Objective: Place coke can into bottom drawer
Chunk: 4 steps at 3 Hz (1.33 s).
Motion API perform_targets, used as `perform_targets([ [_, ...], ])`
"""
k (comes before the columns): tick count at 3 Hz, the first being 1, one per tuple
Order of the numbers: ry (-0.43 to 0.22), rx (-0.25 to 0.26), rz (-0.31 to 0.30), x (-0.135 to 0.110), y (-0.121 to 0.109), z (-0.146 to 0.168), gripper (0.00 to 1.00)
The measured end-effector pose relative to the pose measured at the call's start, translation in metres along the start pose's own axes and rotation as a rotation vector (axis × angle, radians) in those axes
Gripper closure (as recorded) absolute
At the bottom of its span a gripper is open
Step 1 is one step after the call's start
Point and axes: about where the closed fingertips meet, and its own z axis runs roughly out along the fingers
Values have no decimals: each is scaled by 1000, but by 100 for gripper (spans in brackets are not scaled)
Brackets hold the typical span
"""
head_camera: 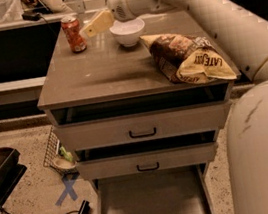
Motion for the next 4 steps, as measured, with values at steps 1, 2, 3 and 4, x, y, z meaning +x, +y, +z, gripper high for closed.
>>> perform_targets([
  [1, -36, 31, 32, 2, 0, 32, 0],
  [2, -45, 44, 34, 0, -3, 33, 0],
  [3, -63, 32, 44, 6, 0, 47, 0],
  [4, -82, 21, 56, 14, -4, 68, 0],
])
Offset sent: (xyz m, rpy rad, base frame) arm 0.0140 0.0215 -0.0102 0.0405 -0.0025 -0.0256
